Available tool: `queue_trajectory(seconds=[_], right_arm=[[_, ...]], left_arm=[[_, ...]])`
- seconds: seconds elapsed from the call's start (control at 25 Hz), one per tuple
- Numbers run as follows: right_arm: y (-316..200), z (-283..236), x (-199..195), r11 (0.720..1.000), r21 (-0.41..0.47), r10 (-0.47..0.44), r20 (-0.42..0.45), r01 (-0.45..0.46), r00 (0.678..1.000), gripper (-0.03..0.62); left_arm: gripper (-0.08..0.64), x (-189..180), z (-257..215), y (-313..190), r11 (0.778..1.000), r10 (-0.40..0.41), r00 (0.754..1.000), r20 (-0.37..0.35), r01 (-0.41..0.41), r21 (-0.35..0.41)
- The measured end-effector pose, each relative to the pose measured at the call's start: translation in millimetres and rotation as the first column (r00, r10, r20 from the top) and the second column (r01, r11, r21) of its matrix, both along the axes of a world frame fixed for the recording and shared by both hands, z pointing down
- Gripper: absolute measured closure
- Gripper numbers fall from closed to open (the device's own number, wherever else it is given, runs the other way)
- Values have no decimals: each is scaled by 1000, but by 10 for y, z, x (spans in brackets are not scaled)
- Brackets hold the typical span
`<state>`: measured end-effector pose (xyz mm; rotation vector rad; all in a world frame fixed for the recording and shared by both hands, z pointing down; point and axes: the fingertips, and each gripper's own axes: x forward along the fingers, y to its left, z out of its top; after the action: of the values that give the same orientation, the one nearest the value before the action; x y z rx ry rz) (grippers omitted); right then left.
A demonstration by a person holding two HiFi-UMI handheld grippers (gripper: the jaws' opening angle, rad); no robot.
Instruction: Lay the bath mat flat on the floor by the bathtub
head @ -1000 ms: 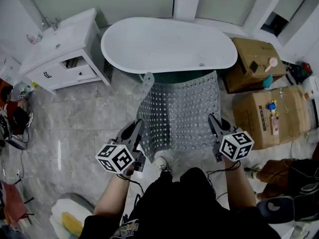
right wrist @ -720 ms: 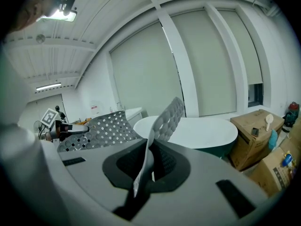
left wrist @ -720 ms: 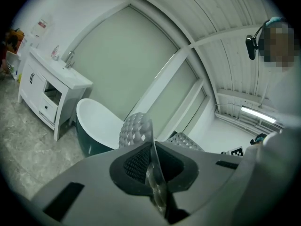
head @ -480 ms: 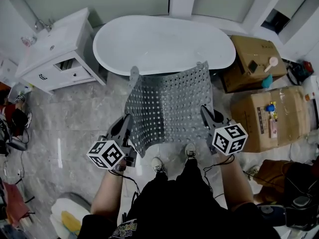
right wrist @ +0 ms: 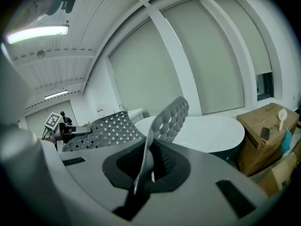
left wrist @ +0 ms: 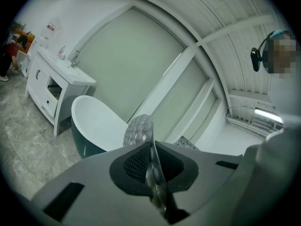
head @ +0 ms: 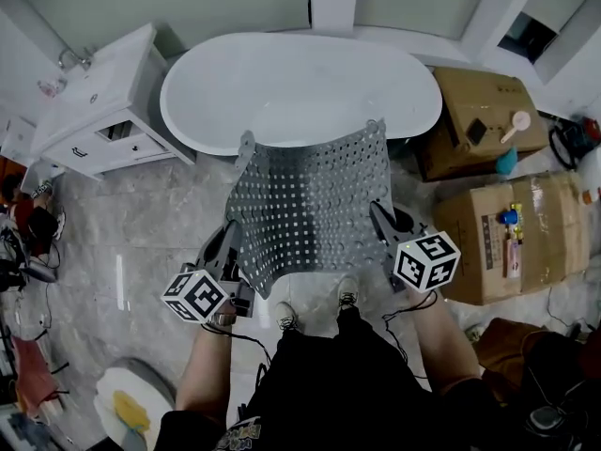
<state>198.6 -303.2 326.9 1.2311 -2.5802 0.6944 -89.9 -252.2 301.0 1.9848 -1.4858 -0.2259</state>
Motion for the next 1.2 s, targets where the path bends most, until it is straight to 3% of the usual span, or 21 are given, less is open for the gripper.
queue_trajectory(seconds=[0.32,0.68,1.2], right_arm=[[-346,306,444,999,-12,-47,-21,47,999,565],[-480,830,736,997,-43,-73,-46,71,996,565],[-585,1827,588,997,-80,13,-106,-22,994,565]], left_arm=[[529,511,245,-240,998,-45,999,21,46,-31],[528,841,623,-376,995,-64,996,62,68,-70],[529,548,1694,-582,992,19,981,192,6,-127]])
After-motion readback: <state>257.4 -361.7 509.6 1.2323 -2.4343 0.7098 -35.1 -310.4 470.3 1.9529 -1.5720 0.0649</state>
